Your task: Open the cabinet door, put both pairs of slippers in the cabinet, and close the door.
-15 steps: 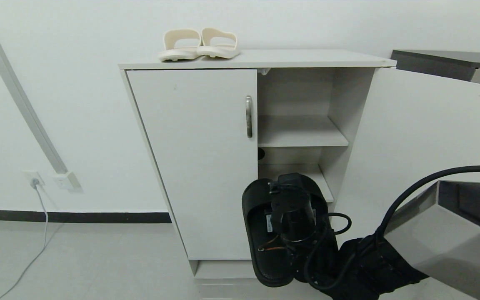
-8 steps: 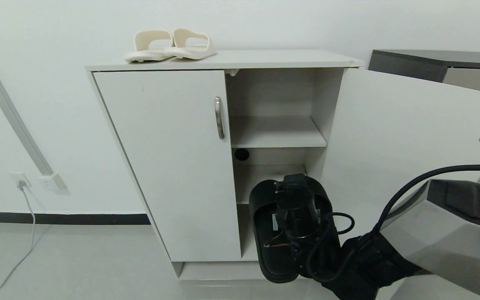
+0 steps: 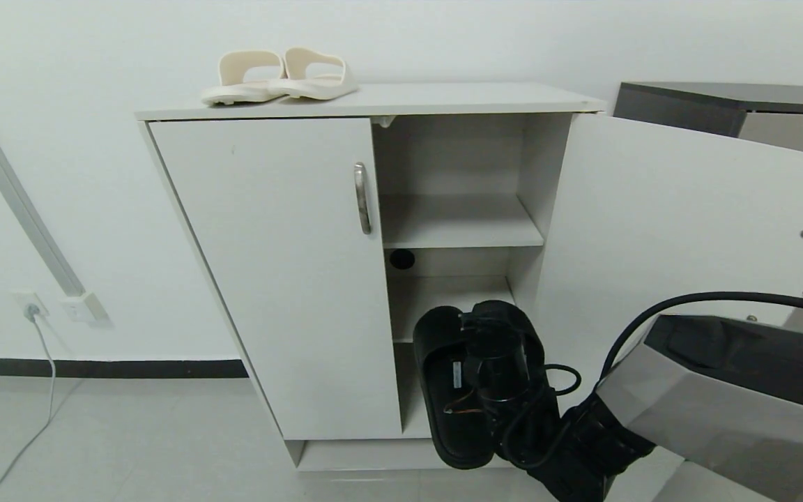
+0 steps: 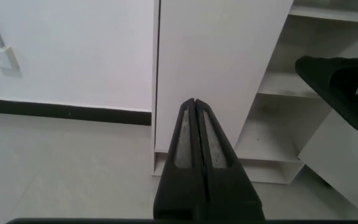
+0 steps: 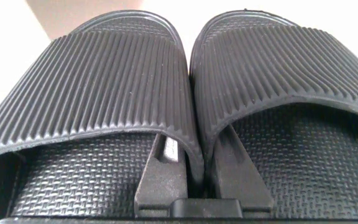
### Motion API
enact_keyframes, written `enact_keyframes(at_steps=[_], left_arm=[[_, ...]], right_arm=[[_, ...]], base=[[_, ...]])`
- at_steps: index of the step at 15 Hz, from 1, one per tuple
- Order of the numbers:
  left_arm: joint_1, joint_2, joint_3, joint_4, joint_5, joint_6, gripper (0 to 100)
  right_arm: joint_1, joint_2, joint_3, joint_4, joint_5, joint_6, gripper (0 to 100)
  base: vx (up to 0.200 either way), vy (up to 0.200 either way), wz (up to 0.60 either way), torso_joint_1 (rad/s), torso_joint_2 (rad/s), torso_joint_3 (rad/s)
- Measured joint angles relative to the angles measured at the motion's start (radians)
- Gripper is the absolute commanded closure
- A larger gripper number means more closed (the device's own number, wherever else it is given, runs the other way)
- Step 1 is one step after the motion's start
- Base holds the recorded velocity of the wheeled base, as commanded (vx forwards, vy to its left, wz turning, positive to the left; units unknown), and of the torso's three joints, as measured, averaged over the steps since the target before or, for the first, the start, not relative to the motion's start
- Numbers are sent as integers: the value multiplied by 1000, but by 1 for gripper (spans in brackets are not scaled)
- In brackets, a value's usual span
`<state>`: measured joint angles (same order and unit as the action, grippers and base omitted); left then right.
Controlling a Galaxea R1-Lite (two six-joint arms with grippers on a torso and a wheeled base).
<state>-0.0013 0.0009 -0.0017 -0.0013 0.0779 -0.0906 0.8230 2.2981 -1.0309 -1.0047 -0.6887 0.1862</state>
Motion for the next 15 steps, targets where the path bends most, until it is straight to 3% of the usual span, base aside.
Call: enact_keyframes(at_steps=[6,15], left_arm=[[0,0,0,0,-1,2,100],[0,1,0,0,-2,2,100]], right_arm=[[-7,37,-23,-2,14,4,100],[-10,54,-35,-51,7,-6,100]], base=[[0,0,0,0,1,-13],[0,0,0,2,3,-180]])
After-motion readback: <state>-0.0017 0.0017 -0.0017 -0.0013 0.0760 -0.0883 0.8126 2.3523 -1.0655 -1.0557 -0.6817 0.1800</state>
